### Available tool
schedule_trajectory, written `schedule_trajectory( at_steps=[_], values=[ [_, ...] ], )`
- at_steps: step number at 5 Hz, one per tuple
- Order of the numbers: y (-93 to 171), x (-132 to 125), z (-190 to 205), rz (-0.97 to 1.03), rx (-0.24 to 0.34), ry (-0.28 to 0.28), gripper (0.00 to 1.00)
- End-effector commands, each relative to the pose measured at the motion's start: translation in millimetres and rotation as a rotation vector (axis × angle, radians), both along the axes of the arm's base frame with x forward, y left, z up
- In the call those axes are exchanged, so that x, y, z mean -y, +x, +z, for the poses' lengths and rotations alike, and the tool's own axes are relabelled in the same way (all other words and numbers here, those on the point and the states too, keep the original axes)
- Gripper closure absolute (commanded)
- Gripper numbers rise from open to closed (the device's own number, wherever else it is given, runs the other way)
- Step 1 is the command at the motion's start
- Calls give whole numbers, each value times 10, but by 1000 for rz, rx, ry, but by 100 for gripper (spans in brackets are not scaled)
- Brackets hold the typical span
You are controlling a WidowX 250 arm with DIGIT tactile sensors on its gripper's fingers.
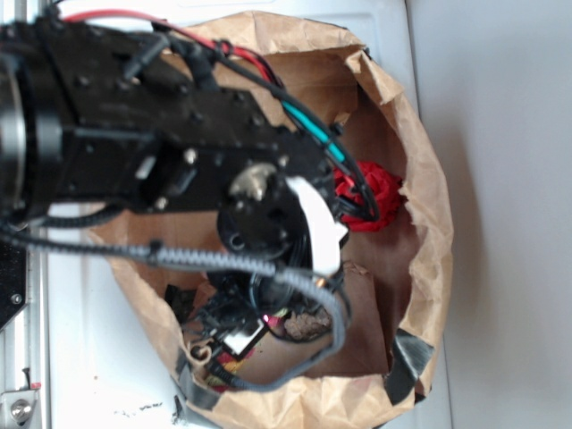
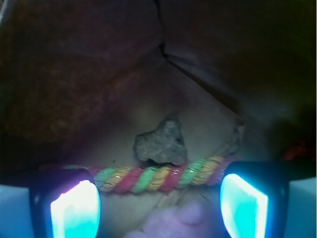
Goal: Grab the rock.
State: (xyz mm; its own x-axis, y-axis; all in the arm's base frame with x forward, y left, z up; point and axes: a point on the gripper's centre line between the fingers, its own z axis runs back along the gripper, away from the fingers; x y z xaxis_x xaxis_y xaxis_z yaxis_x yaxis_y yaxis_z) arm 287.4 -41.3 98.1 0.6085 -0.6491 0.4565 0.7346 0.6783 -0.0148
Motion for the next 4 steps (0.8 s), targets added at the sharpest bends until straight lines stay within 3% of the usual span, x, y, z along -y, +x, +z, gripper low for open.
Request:
schedule_trajectory(
  at_steps=[1,4],
  values=[
    [85,163,171,-8,63,10,0],
    [314,402,-92,-10,84,89,0]
  ],
)
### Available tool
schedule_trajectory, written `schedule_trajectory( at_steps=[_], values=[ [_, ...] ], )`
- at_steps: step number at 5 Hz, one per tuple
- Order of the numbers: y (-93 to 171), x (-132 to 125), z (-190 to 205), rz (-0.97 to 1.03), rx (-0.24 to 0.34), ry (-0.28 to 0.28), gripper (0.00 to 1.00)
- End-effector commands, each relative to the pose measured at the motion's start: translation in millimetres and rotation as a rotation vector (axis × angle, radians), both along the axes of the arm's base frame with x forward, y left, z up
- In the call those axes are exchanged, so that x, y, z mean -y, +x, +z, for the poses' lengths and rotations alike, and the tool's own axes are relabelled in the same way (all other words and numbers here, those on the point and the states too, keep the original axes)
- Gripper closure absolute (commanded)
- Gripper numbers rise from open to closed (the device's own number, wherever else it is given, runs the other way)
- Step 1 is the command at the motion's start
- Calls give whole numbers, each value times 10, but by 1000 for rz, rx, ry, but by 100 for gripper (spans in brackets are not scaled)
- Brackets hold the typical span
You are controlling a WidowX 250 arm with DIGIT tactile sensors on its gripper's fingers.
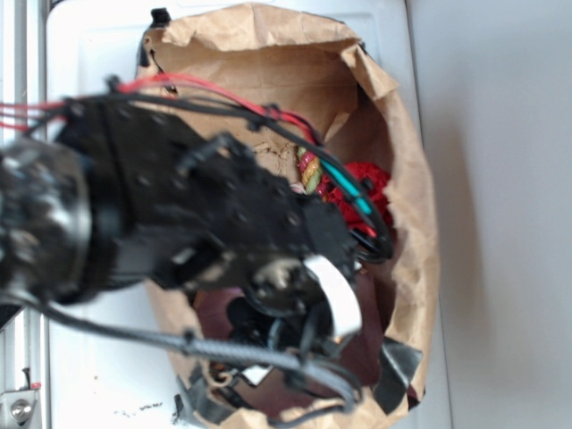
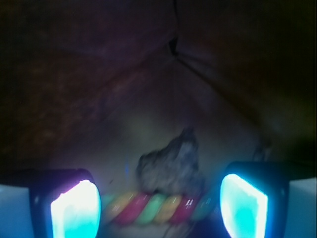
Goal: Grab the rock.
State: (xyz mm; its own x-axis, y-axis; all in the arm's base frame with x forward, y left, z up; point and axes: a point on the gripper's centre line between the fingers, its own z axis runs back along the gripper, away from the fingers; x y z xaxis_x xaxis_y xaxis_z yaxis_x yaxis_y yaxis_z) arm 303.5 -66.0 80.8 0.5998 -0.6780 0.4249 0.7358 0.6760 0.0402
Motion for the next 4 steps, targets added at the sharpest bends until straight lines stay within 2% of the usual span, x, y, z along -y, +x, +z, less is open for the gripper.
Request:
schedule_trajectory(
  at_steps=[1,2,3,4],
  values=[
    [196,177,45,-9,66,35,0],
    [217,198,-58,-14,36,54,0],
    [254,221,-176,-15,33,86,0],
    [315,214,-242,10,36,98,46]
  ],
)
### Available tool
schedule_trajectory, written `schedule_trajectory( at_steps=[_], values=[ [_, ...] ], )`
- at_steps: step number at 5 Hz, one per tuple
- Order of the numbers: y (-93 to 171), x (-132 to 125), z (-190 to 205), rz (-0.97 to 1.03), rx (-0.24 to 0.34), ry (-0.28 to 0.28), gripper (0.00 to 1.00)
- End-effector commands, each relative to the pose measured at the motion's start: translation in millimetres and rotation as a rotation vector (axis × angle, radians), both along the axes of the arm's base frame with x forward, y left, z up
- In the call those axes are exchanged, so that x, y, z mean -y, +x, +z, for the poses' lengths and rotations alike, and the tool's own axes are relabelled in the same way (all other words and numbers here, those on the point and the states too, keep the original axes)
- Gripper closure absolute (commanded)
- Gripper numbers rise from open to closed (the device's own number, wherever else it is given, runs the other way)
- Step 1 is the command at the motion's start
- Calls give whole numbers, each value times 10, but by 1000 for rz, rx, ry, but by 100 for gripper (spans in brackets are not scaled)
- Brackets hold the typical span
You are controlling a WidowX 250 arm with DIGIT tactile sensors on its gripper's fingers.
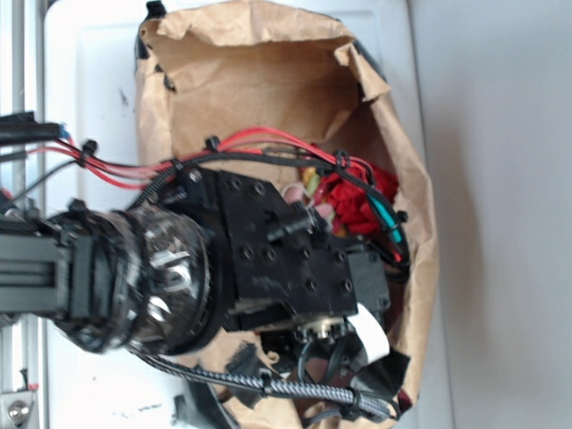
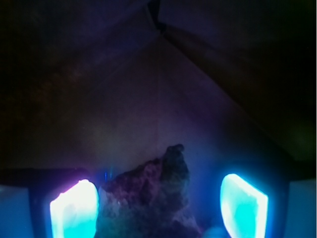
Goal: Grab the rock.
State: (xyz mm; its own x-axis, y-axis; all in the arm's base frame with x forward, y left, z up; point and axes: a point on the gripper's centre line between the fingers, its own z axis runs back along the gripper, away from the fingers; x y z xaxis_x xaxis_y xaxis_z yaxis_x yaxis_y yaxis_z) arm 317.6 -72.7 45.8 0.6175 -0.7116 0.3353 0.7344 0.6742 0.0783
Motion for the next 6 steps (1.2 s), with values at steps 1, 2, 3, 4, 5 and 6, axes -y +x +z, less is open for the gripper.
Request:
schedule_trajectory(
  at_steps=[1,2,3,4,5,6],
  values=[
    [177,117,94,27,82,5,100],
    [164,73,92,37,97,14,100],
    [115,-43,307,75,91,-30,100],
    [126,-265,588,191,60,-59,100],
    [126,-509,808,294,25,-87,100],
    [58,-643,1000,359,-13,-91,100]
  ],
)
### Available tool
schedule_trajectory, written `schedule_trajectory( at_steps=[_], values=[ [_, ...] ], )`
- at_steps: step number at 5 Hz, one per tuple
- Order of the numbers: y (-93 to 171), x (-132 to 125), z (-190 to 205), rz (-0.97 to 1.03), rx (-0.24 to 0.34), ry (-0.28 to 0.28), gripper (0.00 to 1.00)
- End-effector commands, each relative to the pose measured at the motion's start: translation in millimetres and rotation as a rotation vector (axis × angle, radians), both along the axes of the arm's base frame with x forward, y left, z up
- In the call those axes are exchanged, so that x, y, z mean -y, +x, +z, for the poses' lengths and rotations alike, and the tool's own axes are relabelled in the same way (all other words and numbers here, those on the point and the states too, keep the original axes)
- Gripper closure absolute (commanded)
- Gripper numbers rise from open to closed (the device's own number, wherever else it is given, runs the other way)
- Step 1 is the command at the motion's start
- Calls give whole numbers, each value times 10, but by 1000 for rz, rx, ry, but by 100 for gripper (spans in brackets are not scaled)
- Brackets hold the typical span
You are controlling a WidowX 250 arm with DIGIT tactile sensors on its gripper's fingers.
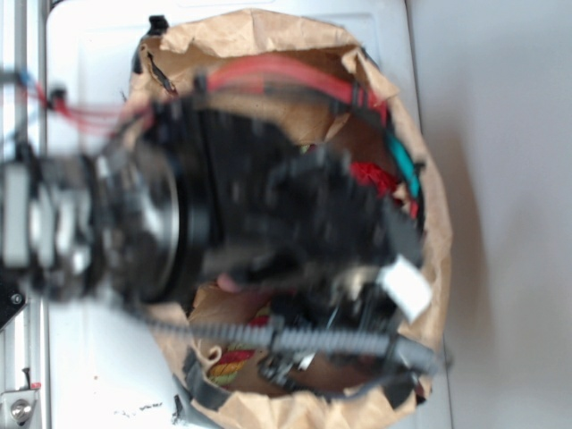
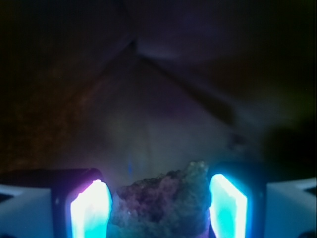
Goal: Grab the rock.
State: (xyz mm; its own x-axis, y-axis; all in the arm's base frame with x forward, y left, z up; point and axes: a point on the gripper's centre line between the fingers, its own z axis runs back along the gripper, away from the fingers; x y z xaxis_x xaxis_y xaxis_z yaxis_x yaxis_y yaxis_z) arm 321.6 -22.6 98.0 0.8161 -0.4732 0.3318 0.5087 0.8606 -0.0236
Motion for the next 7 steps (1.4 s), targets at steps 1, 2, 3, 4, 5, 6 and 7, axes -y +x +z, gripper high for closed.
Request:
schedule_trajectory(
  at_steps=[1,2,3,4,5,6,7],
  values=[
    [-70,-255,667,121,29,-10,100],
    [-207,-334,818,178,44,10,100],
    [-361,-366,937,286,67,68,100],
    [-404,-433,1002,347,76,81,100],
    [-370,-480,1020,385,86,93,100],
    [-359,-490,1047,381,70,93,100],
    [-358,-482,1052,378,60,92,100]
  ],
)
